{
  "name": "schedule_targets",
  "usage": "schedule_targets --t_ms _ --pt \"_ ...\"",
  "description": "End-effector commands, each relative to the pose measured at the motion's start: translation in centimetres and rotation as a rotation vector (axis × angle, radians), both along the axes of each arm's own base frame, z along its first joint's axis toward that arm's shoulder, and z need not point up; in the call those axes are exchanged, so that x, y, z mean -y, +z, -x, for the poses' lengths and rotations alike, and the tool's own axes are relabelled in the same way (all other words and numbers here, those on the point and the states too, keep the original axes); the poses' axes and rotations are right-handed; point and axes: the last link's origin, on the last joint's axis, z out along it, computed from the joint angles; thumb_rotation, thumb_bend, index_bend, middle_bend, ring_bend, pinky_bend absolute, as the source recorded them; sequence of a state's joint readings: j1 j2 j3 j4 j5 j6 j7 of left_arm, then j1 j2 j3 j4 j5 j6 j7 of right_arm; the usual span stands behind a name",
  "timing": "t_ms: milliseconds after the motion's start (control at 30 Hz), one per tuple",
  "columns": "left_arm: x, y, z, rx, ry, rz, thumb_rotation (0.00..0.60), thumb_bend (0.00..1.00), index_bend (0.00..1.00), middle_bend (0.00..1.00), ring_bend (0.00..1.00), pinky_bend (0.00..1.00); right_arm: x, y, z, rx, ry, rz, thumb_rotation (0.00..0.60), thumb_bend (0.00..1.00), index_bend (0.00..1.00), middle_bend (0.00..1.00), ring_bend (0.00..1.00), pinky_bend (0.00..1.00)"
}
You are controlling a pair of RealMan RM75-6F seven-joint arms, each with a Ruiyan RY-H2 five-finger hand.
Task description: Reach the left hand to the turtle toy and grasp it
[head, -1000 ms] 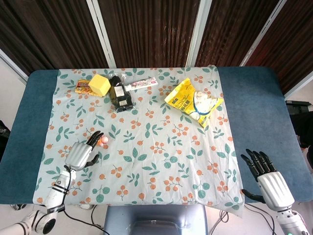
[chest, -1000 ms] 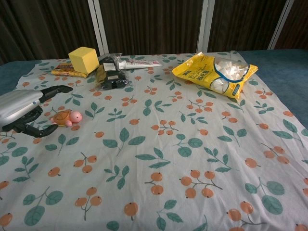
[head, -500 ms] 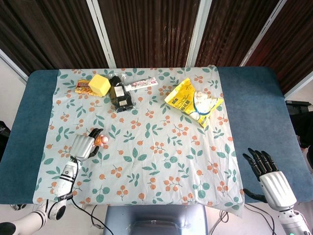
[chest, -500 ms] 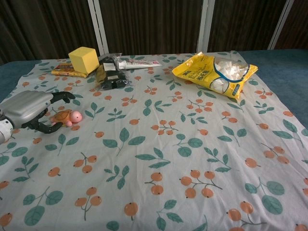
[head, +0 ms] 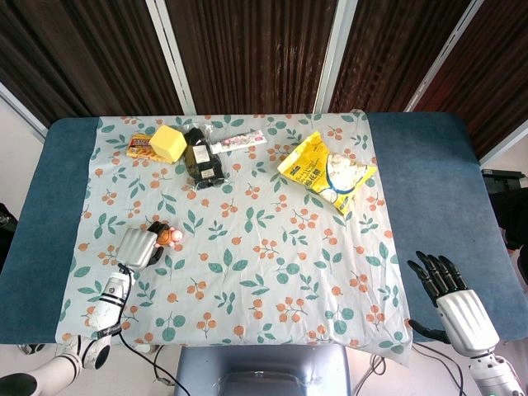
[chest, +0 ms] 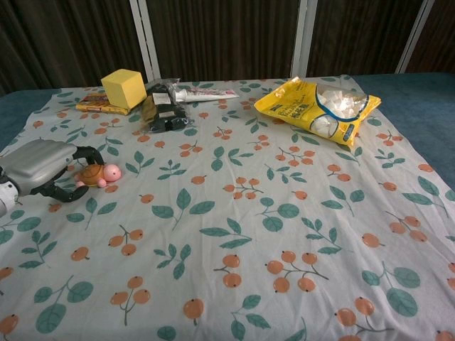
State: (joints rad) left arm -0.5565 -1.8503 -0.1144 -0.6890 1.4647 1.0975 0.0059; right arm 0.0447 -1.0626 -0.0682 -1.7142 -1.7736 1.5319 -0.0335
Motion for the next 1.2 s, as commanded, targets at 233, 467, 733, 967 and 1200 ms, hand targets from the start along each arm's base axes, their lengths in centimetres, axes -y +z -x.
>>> schedule_targets --t_ms 233,467,733,967,1200 --pt "-0.3 -0.1 0.3 -0.003 0.009 -0.015 0.6 0.39 0.45 0.47 0.9 1.0 0.0 0.1 0.0 0.002 -0.001 0.005 0.6 0.13 0.0 0.0 0.0 0.0" --pt "-0.3 0.3 -0.2 0.037 -0.02 -0.057 0.6 0.4 0.67 0.73 0.93 1.0 0.0 0.1 0.0 0.0 -0.001 0.004 0.6 0.13 0.0 0.0 0.0 0.0" --pt "-0.1 0.4 -0.2 0.051 -0.057 -0.094 0.6 0.42 0.82 0.91 0.97 1.0 0.1 0.0 0.0 -0.001 -0.001 0.001 0.6 0.13 0.0 0.0 0.0 0.0" --pt "0.2 -0.1 0.3 -0.004 -0.069 -0.028 0.6 0.41 0.54 0.64 0.94 1.0 0.1 0.0 -0.1 0.0 0.001 0.002 0.6 0.13 0.0 0.0 0.0 0.0" --pt "0.3 -0.3 0.6 -0.014 -0.055 0.008 0.6 0.41 0.12 0.23 0.91 1.0 0.1 0.0 -0.1 0.001 0.001 0.004 0.6 0.13 0.0 0.0 0.0 0.0"
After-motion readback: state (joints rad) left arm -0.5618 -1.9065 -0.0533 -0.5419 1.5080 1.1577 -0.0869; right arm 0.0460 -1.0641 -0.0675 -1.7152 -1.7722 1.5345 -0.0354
